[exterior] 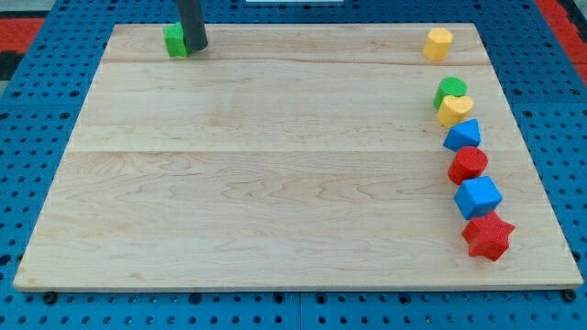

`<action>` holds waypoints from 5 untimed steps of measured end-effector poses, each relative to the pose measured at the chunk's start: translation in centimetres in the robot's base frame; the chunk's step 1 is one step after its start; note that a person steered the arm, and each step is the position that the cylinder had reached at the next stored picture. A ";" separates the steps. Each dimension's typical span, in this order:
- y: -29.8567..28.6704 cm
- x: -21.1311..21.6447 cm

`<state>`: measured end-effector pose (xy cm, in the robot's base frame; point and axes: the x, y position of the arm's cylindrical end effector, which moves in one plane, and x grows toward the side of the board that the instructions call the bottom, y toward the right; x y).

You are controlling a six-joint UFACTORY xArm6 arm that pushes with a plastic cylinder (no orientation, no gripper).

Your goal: Move your arm towards green circle

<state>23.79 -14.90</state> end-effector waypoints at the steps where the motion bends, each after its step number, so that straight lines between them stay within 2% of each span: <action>1: -1.5 -0.9; 3: -5.4 -1.9; 4: -2.6 -0.4; 5: 5.7 3.3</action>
<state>27.08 -9.17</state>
